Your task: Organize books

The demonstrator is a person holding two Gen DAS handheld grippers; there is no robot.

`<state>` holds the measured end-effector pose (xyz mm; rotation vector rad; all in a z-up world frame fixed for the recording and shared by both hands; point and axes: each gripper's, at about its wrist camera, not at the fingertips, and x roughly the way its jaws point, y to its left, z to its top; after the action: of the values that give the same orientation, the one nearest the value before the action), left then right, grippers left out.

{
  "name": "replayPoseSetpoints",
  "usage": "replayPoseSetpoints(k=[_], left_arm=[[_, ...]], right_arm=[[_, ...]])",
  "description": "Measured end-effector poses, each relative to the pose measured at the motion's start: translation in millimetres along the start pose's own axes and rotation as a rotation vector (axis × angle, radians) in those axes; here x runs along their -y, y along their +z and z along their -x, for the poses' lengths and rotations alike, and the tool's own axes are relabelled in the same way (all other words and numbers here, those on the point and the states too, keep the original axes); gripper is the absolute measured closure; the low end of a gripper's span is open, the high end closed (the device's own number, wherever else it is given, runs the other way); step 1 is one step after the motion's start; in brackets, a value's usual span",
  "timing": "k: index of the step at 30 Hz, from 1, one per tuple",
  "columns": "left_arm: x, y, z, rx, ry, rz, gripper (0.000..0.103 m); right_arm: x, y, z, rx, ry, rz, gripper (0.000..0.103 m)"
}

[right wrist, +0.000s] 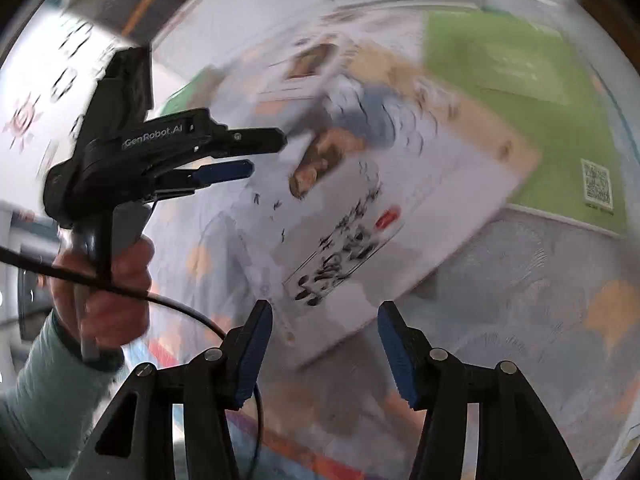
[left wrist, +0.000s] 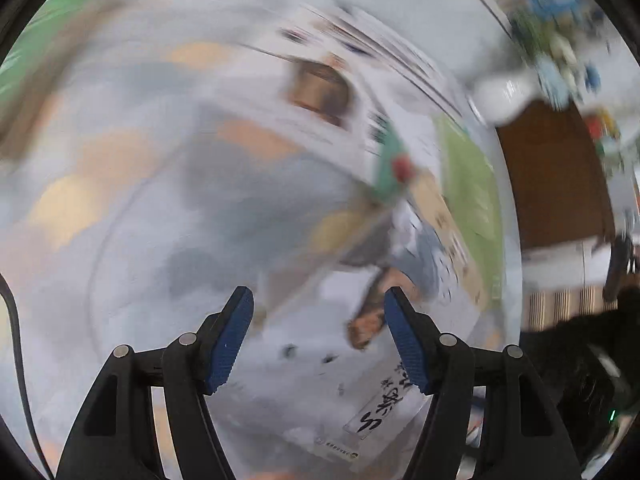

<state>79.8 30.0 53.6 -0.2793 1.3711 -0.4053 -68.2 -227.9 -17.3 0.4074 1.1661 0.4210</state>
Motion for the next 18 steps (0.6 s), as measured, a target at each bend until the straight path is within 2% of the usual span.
replayPoseSetpoints(k=[3,6,7,10,11,14,18], left_arm=[[-26.6,-21.9,29.9,0.037,0.015,0.045,0.038],[-35.7,-46.0,38.5,0.044,0.003,0.077,0.038],[-37.6,-55.0,37.9,0.041,0.009,0.088,0.038],[-39.9,-74.1,34.9,0.041,0.022,0.118,0.038],[-39.6,-78.6,34.6,0.044,0.022,0.128,0.038],[-51.7,-97.5,41.3,0.058,0.038,0.179,0.038],[-83.6,-125.5,59.2,0.089,0.06,0.285,0.038]], right_arm=[[17.2,24.8,18.8,0.11,-0.127,-0.008,0.05],[47.2,69.5,19.3,0.181,-0.163,-0.068,0.05],[56.0,85.2,9.6,0.175,-0.203,-0.083,0.05],[65.6,102.4,-13.1,0.094,-0.186,-0.103,0.049],[58.6,100.3,-12.6,0.109,-0.21,-0.075,0.047],[37.3,79.8,-21.2,0.045,-0.238,-0.011,0.047],[0.5,19.9,-41.4,-0.068,-0.149,-0.029,0.047]])
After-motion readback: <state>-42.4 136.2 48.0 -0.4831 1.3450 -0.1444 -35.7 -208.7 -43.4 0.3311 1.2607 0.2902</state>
